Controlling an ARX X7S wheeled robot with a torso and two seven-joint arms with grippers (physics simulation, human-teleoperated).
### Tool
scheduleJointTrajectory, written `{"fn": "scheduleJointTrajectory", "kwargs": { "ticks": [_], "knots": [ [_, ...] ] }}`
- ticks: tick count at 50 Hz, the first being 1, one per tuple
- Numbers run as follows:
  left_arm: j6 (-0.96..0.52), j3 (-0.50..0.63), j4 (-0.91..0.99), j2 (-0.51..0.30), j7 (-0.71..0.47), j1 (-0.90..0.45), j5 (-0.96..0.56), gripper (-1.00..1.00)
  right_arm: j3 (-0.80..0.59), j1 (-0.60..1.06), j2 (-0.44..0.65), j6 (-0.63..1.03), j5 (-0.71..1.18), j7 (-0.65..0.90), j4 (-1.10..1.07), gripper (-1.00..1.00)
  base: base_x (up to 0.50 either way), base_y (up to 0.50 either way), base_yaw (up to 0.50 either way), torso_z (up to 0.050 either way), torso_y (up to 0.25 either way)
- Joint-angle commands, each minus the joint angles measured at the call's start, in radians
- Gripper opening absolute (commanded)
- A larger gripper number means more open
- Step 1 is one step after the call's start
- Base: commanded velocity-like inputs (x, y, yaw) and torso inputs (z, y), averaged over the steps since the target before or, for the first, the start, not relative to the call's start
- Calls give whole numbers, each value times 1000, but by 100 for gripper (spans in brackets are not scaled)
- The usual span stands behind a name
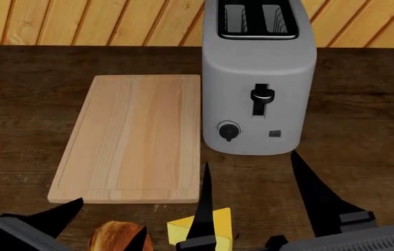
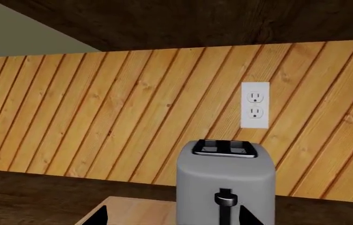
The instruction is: Place the bread and cheese on the cutting board.
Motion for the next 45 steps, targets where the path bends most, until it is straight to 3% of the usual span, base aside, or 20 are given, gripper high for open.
{"fn": "scheduleJointTrajectory", "kwargs": {
  "ticks": [1, 45],
  "knots": [
    [-20, -2, -107, 37, 18, -13, 83, 100, 6, -1, -12, 3, -27, -18, 20, 100, 0, 0, 0, 0, 0],
    [15, 47, -200, 49, 45, 17, 127, 100, -15, 2, 10, -10, -2, 10, 23, 100, 0, 0, 0, 0, 0]
  ]
}}
